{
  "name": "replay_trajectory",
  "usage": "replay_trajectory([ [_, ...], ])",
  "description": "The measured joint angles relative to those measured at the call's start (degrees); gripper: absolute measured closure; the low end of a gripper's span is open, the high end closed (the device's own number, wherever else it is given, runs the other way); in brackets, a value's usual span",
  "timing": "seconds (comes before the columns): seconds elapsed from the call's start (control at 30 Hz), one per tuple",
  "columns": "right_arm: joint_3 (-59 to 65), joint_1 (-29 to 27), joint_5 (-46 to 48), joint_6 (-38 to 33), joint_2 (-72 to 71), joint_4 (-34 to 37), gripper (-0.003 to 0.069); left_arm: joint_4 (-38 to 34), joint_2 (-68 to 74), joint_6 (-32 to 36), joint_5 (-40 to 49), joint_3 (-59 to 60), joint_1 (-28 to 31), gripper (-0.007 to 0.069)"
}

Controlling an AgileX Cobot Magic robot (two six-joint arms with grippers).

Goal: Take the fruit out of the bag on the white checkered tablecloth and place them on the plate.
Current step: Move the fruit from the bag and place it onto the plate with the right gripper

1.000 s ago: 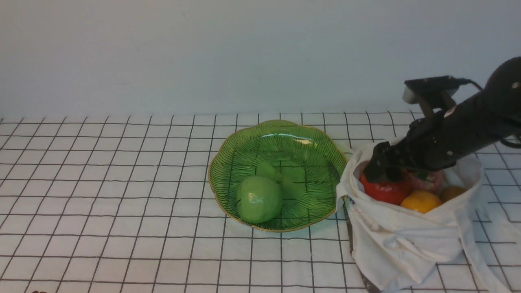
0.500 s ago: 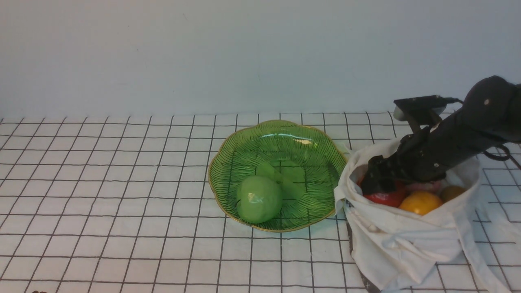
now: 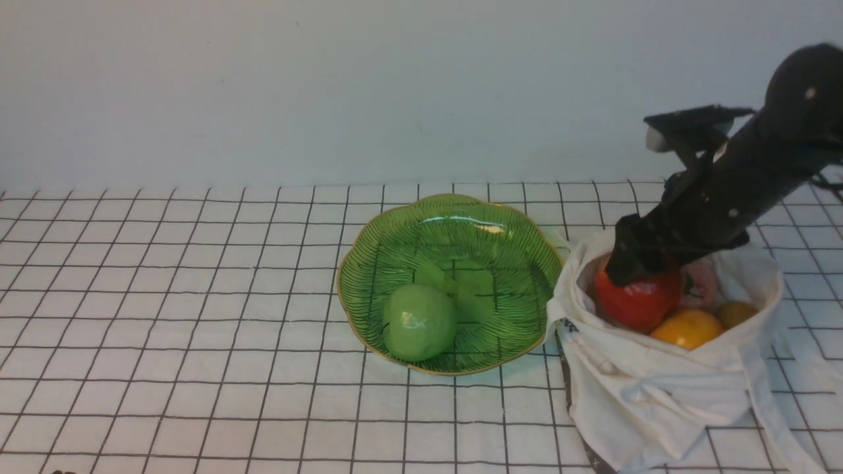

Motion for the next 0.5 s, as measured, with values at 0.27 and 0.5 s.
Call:
replay_trajectory([
  [0.27, -10.11, 0.0, 10.52, 5.42, -8.01, -2.48, 0.0057, 0.0, 0.0, 0.0, 0.0, 0.0, 0.0, 0.0632],
  [0.5, -11.32, 5.46, 2.57, -4.06, -7.28, 14.61, 0.0057, 0.0, 0.0, 0.0, 0.0, 0.0, 0.0, 0.0632],
])
